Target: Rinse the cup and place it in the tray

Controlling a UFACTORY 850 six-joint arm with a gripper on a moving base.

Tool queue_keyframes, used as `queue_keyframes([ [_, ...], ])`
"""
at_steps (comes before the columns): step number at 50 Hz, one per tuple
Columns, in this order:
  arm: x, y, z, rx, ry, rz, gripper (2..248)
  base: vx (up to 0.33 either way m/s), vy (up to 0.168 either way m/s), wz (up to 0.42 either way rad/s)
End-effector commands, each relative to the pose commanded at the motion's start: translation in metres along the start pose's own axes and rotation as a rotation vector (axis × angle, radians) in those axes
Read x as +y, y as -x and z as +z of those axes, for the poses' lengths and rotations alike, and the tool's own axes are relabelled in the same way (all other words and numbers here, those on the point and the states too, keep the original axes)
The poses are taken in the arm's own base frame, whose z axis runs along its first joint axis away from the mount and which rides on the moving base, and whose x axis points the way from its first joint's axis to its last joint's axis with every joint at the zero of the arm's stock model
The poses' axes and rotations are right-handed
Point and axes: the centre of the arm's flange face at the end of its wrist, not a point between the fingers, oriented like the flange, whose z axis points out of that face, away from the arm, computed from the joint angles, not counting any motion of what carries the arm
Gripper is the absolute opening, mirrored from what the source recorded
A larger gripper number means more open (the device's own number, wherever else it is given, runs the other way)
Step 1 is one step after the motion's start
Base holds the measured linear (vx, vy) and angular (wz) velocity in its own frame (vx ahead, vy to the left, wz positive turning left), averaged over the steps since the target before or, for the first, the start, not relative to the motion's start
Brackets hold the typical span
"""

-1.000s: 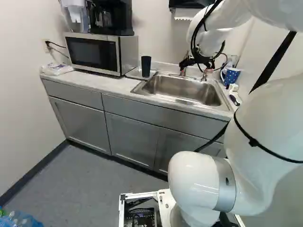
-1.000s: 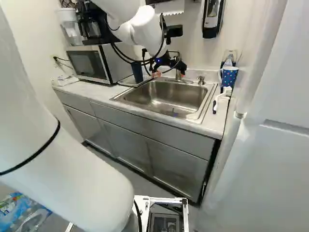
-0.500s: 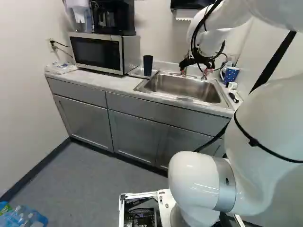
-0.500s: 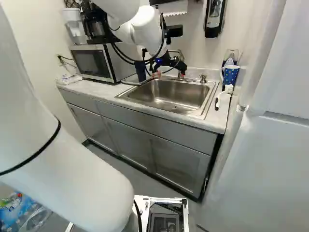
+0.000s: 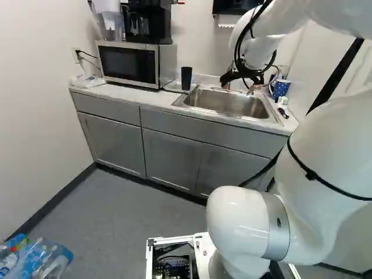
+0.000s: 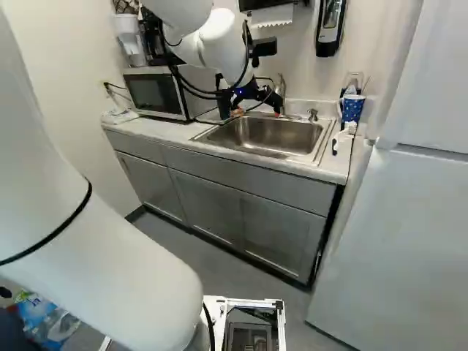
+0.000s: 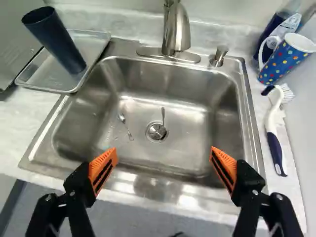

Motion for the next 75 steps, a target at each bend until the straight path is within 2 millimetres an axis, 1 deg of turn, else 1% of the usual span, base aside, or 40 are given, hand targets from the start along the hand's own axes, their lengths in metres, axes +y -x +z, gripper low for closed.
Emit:
queue_keyframes([
  [57, 0.0000, 0.0000, 0.0000, 0.000, 0.000, 0.000, 247, -0.199, 0.089, 0.012],
  [75, 0.0000, 0.0000, 0.0000, 0.000, 0.000, 0.000, 247, -0.031, 0.015, 0.008],
])
